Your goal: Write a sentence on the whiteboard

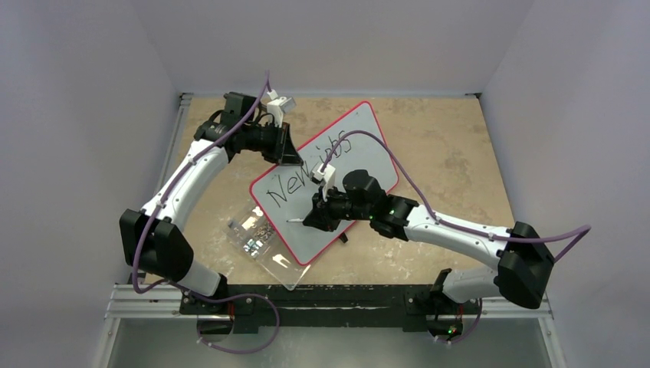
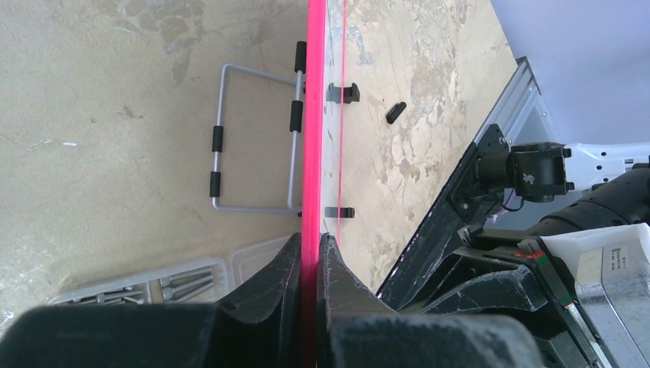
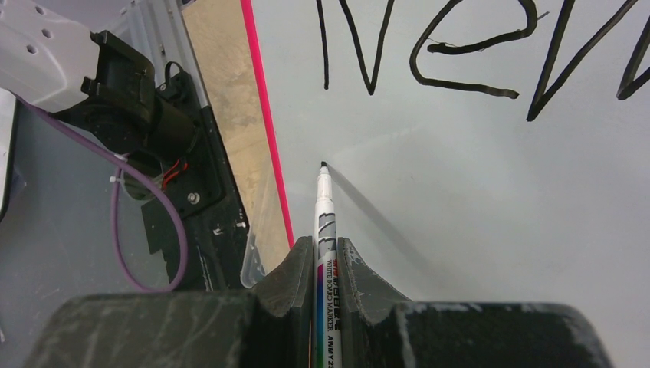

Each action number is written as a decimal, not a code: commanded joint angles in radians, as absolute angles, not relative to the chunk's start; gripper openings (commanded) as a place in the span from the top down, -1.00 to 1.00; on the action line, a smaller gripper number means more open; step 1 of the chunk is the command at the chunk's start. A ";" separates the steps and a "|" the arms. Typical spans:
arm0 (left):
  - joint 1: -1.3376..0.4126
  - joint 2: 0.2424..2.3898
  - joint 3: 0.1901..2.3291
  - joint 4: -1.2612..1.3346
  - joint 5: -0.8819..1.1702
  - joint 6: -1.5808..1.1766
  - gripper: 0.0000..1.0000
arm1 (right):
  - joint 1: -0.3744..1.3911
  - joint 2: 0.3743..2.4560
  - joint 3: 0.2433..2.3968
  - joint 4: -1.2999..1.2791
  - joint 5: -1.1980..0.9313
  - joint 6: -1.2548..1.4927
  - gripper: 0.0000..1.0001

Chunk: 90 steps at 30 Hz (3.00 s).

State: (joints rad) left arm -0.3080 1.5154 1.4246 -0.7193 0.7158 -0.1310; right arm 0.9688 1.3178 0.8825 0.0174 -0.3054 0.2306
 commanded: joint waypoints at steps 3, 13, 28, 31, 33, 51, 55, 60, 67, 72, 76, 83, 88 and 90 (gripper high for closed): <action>-0.307 1.518 1.434 -0.662 0.595 -0.098 1.00 | 0.974 1.316 0.921 0.057 -0.260 0.207 1.00; -0.308 1.517 1.434 -0.662 0.593 -0.097 1.00 | 0.974 1.315 0.925 0.039 -0.145 0.220 1.00; -0.313 1.517 1.434 -0.665 0.590 -0.095 1.00 | 0.974 1.293 0.916 0.043 -0.091 0.246 1.00; -0.314 1.518 1.435 -0.665 0.591 -0.095 1.00 | 0.974 1.292 0.913 0.039 -0.089 0.248 1.00; -0.314 1.517 1.436 -0.666 0.589 -0.095 1.00 | 0.974 1.291 0.906 0.037 -0.088 0.247 1.00; -0.314 1.516 1.438 -0.667 0.588 -0.094 1.00 | 0.974 1.253 0.815 0.019 -0.126 0.255 1.00; -0.314 1.516 1.437 -0.667 0.586 -0.094 1.00 | 0.974 1.246 0.798 0.014 -0.140 0.256 1.00; -0.314 1.514 1.438 -0.667 0.586 -0.094 1.00 | 0.974 1.243 0.770 0.008 -0.156 0.256 1.00; -0.314 1.516 1.437 -0.666 0.586 -0.093 1.00 | 0.974 1.240 0.741 0.009 -0.161 0.263 1.00; -0.314 1.518 1.437 -0.667 0.586 -0.094 1.00 | 0.974 1.229 0.742 0.002 -0.141 0.257 1.00; -0.315 1.518 1.437 -0.668 0.586 -0.094 1.00 | 0.974 1.227 0.774 -0.034 -0.107 0.240 1.00; -0.316 1.517 1.437 -0.668 0.585 -0.094 1.00 | 0.974 1.246 0.856 -0.068 -0.067 0.218 1.00; -0.316 1.515 1.437 -0.668 0.585 -0.094 1.00 | 0.974 1.256 0.903 -0.088 -0.061 0.204 1.00; -0.316 1.516 1.437 -0.668 0.585 -0.094 1.00 | 0.974 1.254 0.926 -0.110 -0.047 0.192 1.00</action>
State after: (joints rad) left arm -0.3130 1.5215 1.4246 -0.7013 0.7094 -0.1341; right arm 0.9813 1.2484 0.8520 -0.1020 -0.1204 0.2348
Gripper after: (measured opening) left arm 0.048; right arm 0.094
